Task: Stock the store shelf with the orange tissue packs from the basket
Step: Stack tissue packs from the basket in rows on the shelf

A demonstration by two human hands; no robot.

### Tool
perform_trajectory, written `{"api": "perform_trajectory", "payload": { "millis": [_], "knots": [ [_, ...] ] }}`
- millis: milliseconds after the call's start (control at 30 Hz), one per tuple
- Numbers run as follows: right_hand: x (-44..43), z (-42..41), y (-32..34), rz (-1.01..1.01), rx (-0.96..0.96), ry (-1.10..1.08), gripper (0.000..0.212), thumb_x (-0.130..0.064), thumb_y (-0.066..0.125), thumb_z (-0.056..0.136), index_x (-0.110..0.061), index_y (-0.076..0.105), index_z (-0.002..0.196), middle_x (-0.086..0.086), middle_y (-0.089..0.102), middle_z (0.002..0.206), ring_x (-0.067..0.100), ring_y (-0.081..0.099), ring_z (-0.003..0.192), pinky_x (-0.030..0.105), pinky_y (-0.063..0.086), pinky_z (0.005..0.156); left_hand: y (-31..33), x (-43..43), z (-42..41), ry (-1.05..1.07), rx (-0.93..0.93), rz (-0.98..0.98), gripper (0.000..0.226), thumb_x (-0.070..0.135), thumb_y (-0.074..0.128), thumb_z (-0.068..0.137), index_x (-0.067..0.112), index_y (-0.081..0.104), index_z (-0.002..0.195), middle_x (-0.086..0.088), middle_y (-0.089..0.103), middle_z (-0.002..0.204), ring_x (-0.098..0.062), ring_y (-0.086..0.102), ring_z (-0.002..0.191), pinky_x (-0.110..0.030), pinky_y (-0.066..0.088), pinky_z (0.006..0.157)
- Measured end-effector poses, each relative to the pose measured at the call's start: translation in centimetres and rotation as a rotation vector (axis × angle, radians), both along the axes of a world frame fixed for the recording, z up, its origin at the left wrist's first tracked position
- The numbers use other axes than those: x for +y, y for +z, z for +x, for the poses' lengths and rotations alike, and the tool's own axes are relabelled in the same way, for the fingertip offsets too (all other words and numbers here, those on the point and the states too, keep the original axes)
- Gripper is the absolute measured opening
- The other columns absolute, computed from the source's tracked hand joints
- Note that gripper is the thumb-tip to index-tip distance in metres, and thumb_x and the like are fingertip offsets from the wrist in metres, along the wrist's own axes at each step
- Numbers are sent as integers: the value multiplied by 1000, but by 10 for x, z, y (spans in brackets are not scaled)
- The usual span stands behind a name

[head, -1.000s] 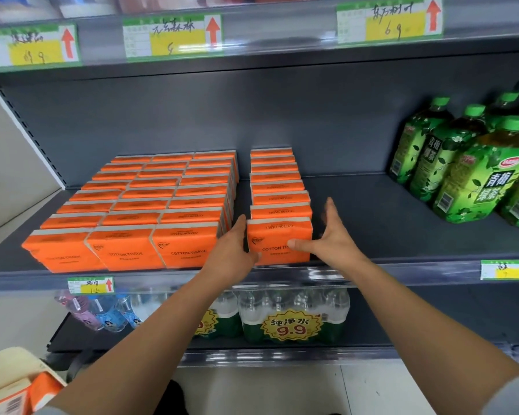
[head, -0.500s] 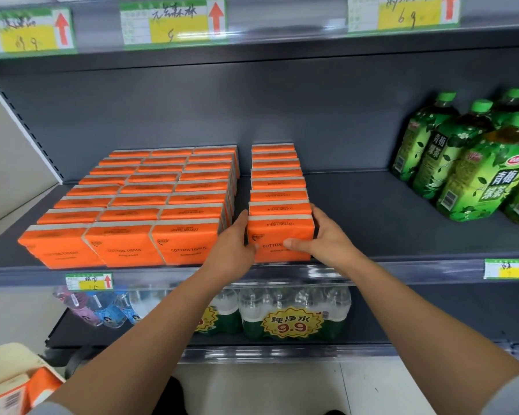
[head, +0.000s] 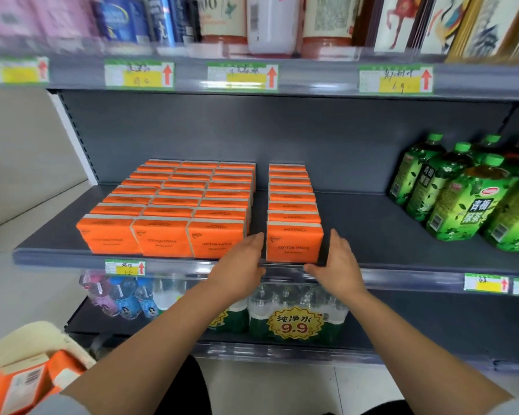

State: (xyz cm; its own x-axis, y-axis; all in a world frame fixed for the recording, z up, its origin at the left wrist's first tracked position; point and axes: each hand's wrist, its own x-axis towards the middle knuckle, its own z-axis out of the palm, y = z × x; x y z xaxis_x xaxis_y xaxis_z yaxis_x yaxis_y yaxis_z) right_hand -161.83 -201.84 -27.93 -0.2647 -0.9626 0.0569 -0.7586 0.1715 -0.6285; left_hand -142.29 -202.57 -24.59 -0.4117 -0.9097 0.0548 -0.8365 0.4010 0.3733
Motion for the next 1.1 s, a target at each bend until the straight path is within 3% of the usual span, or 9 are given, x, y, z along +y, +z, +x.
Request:
{"api": "perform_trajectory", "payload": {
  "millis": [67,167,267,400,533,733,933,1100],
  "knots": [
    [15,7,-3,13,63,-11,90,-30,76,80,-10,23,149,11,39,144,26,39,133,38,39,104,-6,7,12,0,-67,-22,69,16,56,94,8,18,150,-10,27,155,-25,29,140,-32,27,112],
    [37,22,-6,38,140,23,75,-36,73,82,-19,34,144,6,47,134,23,44,125,37,43,99,-13,18,35,32,-139,-65,64,19,59,91,11,30,147,-8,42,144,-28,42,129,-38,42,102],
    [54,41,-8,91,228,97,75,-42,69,83,-21,32,145,4,44,138,23,42,129,37,43,100,-16,30,65,73,-202,-121,49,12,58,88,12,43,135,-6,53,126,-26,50,118,-38,49,90],
    [65,74,-8,131,286,216,72,-39,66,87,-20,30,146,5,37,146,24,36,135,37,37,107,-22,43,112,169,-280,-144,50,11,56,87,14,42,136,-6,52,129,-26,49,119,-40,51,87],
    [67,114,-10,147,339,370,70,-35,64,89,-18,29,148,6,36,148,25,33,137,36,32,110,-33,57,162,262,-340,-90,49,24,58,90,14,41,135,-7,51,130,-26,47,122,-41,50,91],
    [62,185,-17,100,383,506,60,-32,64,89,-20,39,142,3,42,143,23,38,134,36,35,108,-57,80,235,412,-376,1,39,25,53,89,18,46,126,-5,53,124,-25,50,117,-38,48,88],
    [50,253,-25,87,379,609,56,-27,61,90,-22,40,142,2,43,141,22,39,132,35,37,106,-89,101,308,550,-396,83,51,31,55,91,21,40,138,-1,49,134,-21,45,126,-32,42,97],
    [37,303,-36,118,419,704,52,-30,65,89,-20,46,137,3,46,138,23,40,130,36,37,106,-125,112,360,621,-405,214,42,31,53,90,22,45,131,0,53,129,-20,48,123,-33,45,94]
  ]
}}
